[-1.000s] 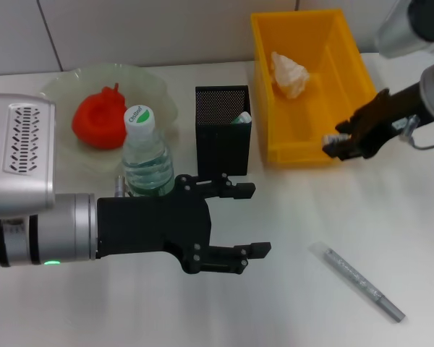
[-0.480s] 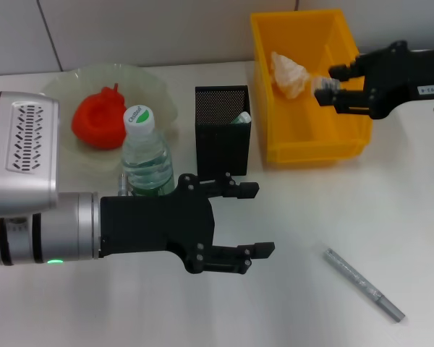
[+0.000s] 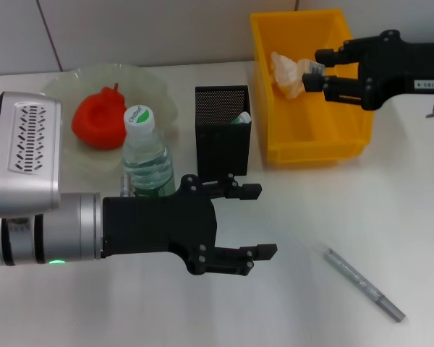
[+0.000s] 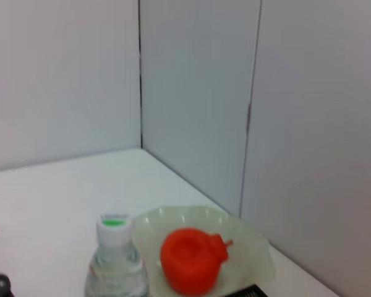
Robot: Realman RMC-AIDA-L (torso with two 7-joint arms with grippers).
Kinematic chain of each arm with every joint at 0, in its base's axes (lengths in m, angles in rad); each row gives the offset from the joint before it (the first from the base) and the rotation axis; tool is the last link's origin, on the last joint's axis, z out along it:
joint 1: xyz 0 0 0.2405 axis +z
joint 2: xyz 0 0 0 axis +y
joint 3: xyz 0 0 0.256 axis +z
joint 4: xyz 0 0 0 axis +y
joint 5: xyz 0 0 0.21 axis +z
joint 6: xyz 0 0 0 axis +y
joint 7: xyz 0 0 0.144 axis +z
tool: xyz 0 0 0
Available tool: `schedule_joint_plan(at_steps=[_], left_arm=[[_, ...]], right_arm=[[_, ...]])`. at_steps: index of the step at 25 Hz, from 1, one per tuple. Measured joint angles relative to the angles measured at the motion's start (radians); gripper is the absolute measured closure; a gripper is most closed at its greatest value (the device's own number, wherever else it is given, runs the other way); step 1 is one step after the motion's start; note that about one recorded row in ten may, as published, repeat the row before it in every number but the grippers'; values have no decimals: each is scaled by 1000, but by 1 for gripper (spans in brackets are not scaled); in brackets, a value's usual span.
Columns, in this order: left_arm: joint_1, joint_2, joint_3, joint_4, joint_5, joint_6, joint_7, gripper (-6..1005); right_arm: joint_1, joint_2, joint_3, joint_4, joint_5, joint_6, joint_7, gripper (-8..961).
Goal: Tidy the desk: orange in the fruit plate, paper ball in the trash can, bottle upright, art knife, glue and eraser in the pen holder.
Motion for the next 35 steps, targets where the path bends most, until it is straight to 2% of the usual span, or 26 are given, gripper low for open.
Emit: schedule_joint_plan(at_steps=[3,10,20,27,35], left_arm=[[0,0,0,-1,0,0,0,200],[-1,0,0,0,0,0,0,200],[-2,0,4,0,2,0,5,200],[-2,0,10,0,1,0,9,200],[-5,0,11,2,0,0,12,200]], right_arm=[[54,-17,26,99,8,-1,-30,538],[137,-37,41,224,7,20,-60,539],[246,-52,29,413,-4,114,-120,539],[299,-53,18,528,-32,191,-174,540],[336,-41,-42,603,-41,279,-215,540]])
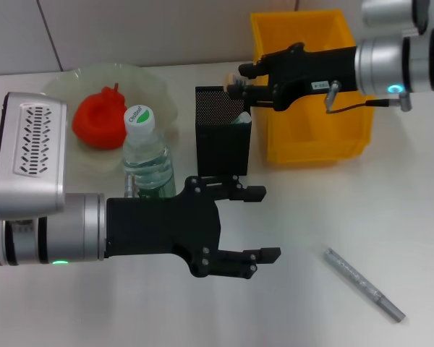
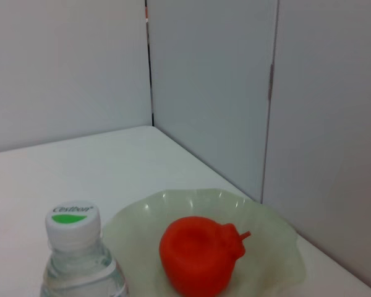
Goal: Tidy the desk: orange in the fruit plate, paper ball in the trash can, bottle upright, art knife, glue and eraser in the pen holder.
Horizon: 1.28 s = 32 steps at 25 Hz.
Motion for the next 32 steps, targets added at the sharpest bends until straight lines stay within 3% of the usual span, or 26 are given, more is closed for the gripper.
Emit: schedule_joint_plan(at_steps=[7,32], left_arm=[[-4,-1,2,0,0,0,0,200],[-10,-1,1,0,0,0,0,200]], right_arm=[[28,8,-9,50,0,59,-45,531],[35,23,-9,42,7,81,-84,399]])
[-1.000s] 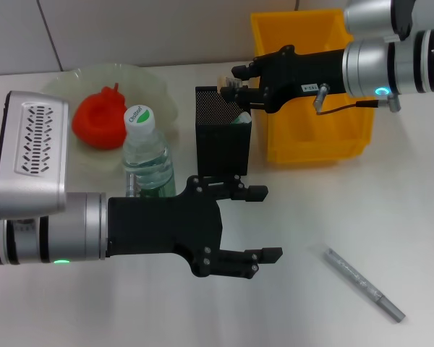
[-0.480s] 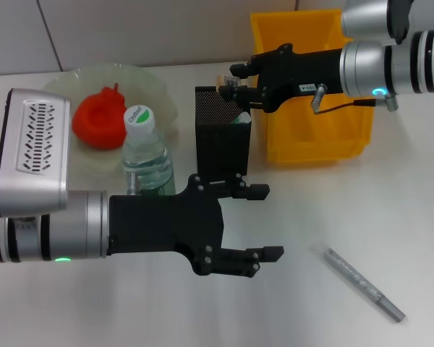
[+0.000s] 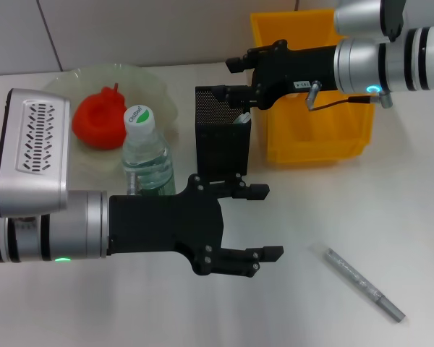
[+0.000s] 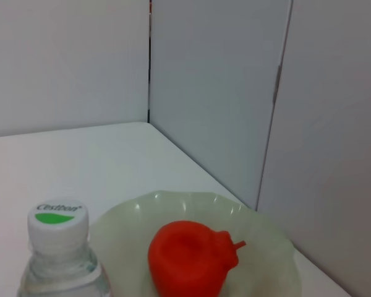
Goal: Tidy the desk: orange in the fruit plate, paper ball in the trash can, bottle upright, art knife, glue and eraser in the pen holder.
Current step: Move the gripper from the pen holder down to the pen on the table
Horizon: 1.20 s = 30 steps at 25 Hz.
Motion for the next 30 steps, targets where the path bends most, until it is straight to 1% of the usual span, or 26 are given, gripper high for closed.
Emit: schedule_joint_plan(at_steps=[3,8,10,11,14,15,17,19,20,22,24,25,26,28,29,30], left_arm=[[0,0,0,0,0,-6,0,200],[0,0,0,-2,0,-9,0,200],[0,0,0,-4,0,-9,0,200],[0,0,0,-4,0,-9,0,200],[-1,0,0,-5,0,-9,0,200],[-1,0,0,-5,0,-9,0,200],[-2,0,0,-5,0,-9,0,200],[-3,0,0,-8,0,-10,0,200],[-3,0,0,-8,0,-10,0,200],[-3,0,0,-8,0,-10,0,200],[-3,0,-2,-8,0,-10,0,200],[-3,0,-2,-8,0,-10,0,200],[-3,0,-4,-8,0,-10,0,200],[-2,1,-6,-9,0,-10,1,200],[-1,1,-7,-9,0,-10,2,200],[-1,1,-7,-9,0,-10,2,200]], right_arm=[[-7,1,3,-12,0,0,0,395],[-60,11,2,-90,1,-11,3,289],[-104,22,0,-150,1,-41,6,291],[-104,22,0,-150,1,-41,6,293],[-151,30,0,-215,3,-90,9,296],[-186,32,-1,-264,5,-127,23,293],[-197,33,-1,-279,6,-136,29,286],[-223,33,-1,-313,6,-153,47,280],[-251,33,-2,-344,7,-166,60,277],[-265,33,-5,-358,7,-170,67,271],[-297,33,-15,-393,8,-181,83,264],[-330,33,-30,-430,8,-190,104,261],[-330,33,-30,-430,8,-190,104,229],[-367,33,-50,-479,7,-193,127,165],[-388,34,-62,-505,7,-194,140,165],[-425,34,-86,-555,7,-195,164,165]])
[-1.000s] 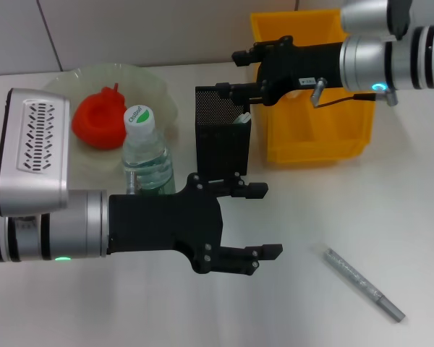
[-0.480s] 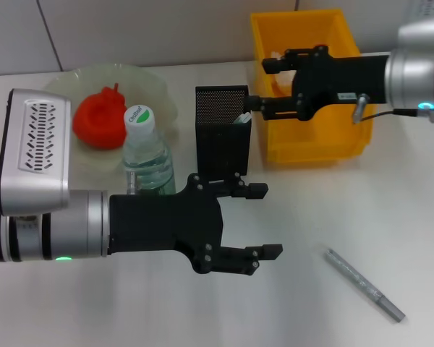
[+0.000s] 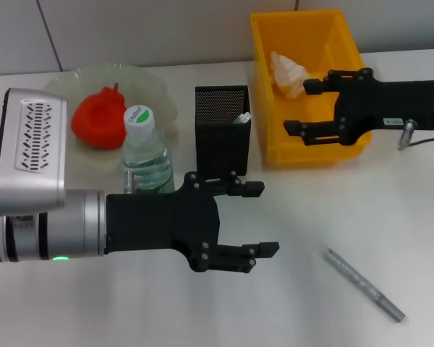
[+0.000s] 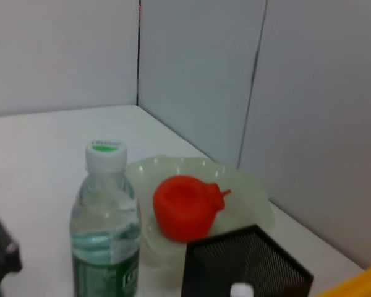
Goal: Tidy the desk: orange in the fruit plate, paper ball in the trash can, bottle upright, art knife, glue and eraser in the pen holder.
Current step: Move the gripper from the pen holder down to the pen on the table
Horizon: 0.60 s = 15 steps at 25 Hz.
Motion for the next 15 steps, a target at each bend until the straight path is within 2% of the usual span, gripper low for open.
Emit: schedule_joint_plan(at_steps=[6,10,12,14,15], left_arm=[[9,3,-2,0,0,0,6,200],[15,5,-2,0,1,5,8,200],[40,8,-9,7,4,18,22,200],[51,11,-25,8,5,34,33,200],[65,14,-65,2,8,74,55,200]], right_arm=[[-79,1,-52,-103,-7,-12,60,165],[-92,1,-57,-128,-28,-59,97,165],[-94,1,-62,-152,-60,-78,130,165],[-95,2,-68,-166,-80,-86,148,165],[-96,3,-87,-192,-123,-97,185,165]])
